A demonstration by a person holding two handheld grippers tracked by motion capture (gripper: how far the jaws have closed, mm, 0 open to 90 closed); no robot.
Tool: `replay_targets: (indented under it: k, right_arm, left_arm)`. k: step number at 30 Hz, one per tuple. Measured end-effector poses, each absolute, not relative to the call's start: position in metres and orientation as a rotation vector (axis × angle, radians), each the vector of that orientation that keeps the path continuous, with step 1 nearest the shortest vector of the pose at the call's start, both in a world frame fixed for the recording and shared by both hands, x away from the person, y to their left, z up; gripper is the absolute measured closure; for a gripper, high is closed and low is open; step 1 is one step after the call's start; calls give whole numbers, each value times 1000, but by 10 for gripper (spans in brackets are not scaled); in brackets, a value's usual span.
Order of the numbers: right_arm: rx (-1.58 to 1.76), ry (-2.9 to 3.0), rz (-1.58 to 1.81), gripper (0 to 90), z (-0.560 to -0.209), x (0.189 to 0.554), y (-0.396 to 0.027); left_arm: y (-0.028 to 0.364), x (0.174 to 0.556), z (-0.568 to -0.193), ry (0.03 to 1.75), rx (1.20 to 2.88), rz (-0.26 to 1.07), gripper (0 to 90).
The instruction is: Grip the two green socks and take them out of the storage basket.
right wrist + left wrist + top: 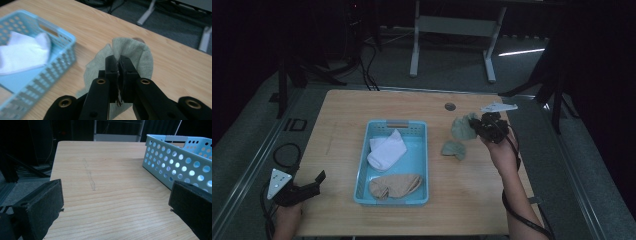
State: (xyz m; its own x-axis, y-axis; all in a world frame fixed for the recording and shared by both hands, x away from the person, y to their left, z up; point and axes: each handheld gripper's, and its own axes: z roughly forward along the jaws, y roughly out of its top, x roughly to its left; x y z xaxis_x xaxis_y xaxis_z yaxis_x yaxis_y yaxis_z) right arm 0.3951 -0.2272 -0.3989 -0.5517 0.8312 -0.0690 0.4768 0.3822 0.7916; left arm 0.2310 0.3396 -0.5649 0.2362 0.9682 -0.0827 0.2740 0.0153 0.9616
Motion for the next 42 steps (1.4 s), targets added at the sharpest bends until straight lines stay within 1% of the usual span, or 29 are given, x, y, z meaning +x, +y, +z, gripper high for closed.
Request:
replay_targets:
  k: [7,17,25,37,42]
  right_arm:
    - [1210,2142,1024,862,-414,394,-256]
    - [1297,2115,1011,862,-434,392,-283]
    - [1365,2130,977,862,-456,393,-295]
    - [1512,2149,924,861,-508,404,-310]
    - [1541,2159,906,861,-519,406,-312]
  left_arm:
    - [339,231,-565,1238,1474,845,0]
    - [339,231,-565,1237,1474,846,0]
    - [339,231,-565,1236,1474,847,0]
    - [339,231,-565,1237,1474,847,0]
    - [339,231,-565,1236,1474,847,0]
